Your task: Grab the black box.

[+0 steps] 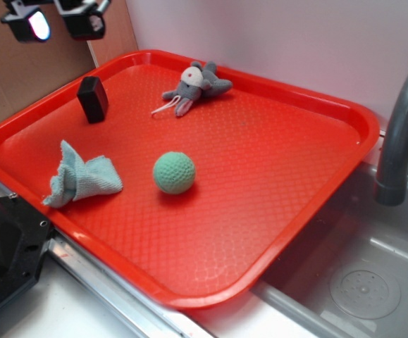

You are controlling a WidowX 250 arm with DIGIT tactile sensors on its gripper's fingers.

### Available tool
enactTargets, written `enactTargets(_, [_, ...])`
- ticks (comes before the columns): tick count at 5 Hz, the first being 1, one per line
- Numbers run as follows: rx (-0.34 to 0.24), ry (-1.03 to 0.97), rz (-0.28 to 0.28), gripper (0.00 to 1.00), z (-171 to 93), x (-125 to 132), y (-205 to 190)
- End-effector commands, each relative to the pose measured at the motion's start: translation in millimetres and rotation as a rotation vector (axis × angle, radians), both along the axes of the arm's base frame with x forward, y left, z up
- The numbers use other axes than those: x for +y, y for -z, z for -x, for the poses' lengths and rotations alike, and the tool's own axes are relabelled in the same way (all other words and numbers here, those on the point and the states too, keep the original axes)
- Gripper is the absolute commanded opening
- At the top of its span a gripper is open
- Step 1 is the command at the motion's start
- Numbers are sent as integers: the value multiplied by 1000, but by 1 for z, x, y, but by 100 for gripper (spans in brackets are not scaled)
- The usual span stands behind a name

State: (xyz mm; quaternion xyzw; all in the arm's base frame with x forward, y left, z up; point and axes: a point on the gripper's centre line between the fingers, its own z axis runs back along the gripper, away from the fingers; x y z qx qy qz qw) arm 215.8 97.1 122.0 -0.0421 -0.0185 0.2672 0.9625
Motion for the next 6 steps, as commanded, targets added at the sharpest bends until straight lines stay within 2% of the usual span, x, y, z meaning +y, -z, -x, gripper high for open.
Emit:
enactTargets(1, [19, -172, 51, 100, -12, 7, 6])
enactTargets(2, [15, -245, 3, 100, -12, 8, 14])
enactTargets(3, [31, -233, -56, 100, -7, 21, 21])
enactTargets(4, [31, -256, -87, 100, -8, 35, 25])
enactTargets(5, [38, -306, -59, 100, -16, 45, 32])
enactTargets(6, [77, -346, -13, 100, -24, 44, 44])
